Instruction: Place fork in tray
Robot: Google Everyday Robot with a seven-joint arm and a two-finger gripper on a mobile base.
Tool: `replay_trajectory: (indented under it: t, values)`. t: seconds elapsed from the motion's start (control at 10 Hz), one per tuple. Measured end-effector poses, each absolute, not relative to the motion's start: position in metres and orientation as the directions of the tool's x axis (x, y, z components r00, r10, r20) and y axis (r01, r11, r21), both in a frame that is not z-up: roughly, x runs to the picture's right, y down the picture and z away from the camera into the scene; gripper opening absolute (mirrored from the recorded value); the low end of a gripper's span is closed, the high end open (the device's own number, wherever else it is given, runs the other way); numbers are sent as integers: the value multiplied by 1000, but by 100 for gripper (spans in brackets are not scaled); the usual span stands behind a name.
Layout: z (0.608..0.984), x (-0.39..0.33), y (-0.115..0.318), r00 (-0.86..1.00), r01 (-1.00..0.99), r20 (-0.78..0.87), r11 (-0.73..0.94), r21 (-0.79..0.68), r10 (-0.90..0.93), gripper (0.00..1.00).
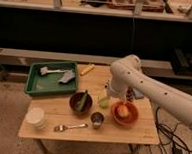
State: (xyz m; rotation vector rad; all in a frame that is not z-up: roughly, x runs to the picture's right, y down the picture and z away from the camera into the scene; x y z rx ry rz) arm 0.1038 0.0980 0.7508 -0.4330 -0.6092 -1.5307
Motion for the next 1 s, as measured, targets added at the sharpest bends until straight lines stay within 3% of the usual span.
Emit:
replay_trajectory:
  t: [1.0]
  values:
    - [749,102,98,-69,992,608,9,125,-791,80]
